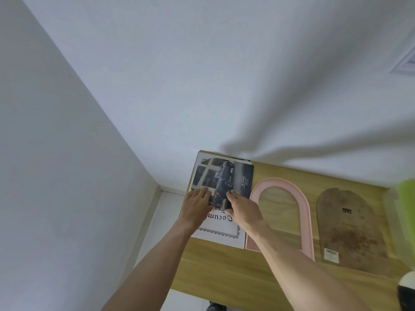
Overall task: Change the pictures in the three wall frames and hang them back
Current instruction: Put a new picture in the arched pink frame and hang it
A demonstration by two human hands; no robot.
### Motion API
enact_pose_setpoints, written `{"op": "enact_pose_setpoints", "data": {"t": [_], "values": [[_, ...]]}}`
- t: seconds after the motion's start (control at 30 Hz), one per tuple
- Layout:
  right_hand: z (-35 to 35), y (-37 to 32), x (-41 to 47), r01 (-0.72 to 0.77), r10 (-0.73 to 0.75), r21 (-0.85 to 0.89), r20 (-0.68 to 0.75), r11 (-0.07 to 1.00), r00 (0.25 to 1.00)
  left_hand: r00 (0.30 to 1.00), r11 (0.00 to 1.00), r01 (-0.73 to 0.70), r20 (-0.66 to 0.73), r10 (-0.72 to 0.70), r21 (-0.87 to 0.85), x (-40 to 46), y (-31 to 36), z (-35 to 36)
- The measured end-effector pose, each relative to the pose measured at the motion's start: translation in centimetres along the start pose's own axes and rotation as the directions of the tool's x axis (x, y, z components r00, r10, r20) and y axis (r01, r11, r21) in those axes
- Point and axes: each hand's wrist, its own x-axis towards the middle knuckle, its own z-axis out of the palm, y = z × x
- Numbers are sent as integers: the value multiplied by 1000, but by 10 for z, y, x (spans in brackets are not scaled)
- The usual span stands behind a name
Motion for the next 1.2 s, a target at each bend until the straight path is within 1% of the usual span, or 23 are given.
{"op": "enact_pose_setpoints", "data": {"t": [0.07,0.13,0.17,0.23,0.3,0.37,0.43,0.5,0.57,0.63,0.67,0.7,0.73,0.77,0.8,0.87,0.93,1.0,1.1,1.17,1.2], "values": [[4,0,0,21,-21,-23,-29,1000,999,992,993,-96,-72,101,73,-2,-6,6],[8,-1,-1,60,-63,-34,-120,998,991,956,963,-219,-164,243,155,-1,-13,13],[9,-1,-2,89,-93,-33,-177,996,980,933,950,-258,-209,293,177,0,-17,15],[11,-2,-3,144,-154,-55,-271,988,950,889,932,-298,-295,350,207,2,-21,12],[10,-7,-2,195,-194,-32,-339,980,921,853,923,-317,-361,378,218,5,-22,4],[5,-12,1,209,-184,17,-400,978,898,832,924,-327,-404,380,197,7,-20,-9],[-3,-14,4,201,-140,95,-441,975,886,843,938,-315,-412,345,141,9,-20,-29],[-15,-13,4,216,-129,140,-462,966,877,869,962,-266,-415,270,69,13,-25,-51],[-31,-9,1,249,-136,172,-490,953,861,891,981,-191,-425,157,-37,18,-32,-75],[-45,-2,-2,295,-138,223,-532,929,836,918,970,-80,-396,-17,-228,24,-37,-99],[-52,3,-4,314,-126,247,-567,917,814,925,933,-25,-362,-115,-359,26,-36,-111],[-58,7,-6,332,-102,284,-601,899,792,926,867,23,-316,-206,-497,28,-34,-123],[-65,11,-10,345,-60,346,-624,873,779,924,781,57,-263,-276,-622,31,-32,-132],[-70,16,-15,342,1,424,-629,838,777,922,697,78,-213,-322,-713,34,-29,-139],[-76,20,-20,319,77,510,-612,799,787,923,639,94,-174,-344,-763,36,-25,-143],[-86,29,-34,244,243,677,-540,694,806,941,589,145,-73,-330,-795,38,-16,-147],[-90,41,-46,197,384,800,-468,566,796,962,532,204,67,-265,-822,39,-5,-145],[-92,55,-57,167,488,874,-403,457,774,970,452,230,163,-182,-862,40,10,-137],[-87,76,-75,153,581,943,-304,295,755,970,342,242,219,-106,-908,42,42,-125],[-82,90,-87,125,619,962,-253,242,743,966,285,256,235,-108,-924,44,66,-119],[-78,96,-91,99,633,966,-233,240,738,965,283,256,231,-120,-924,44,74,-118]]}}
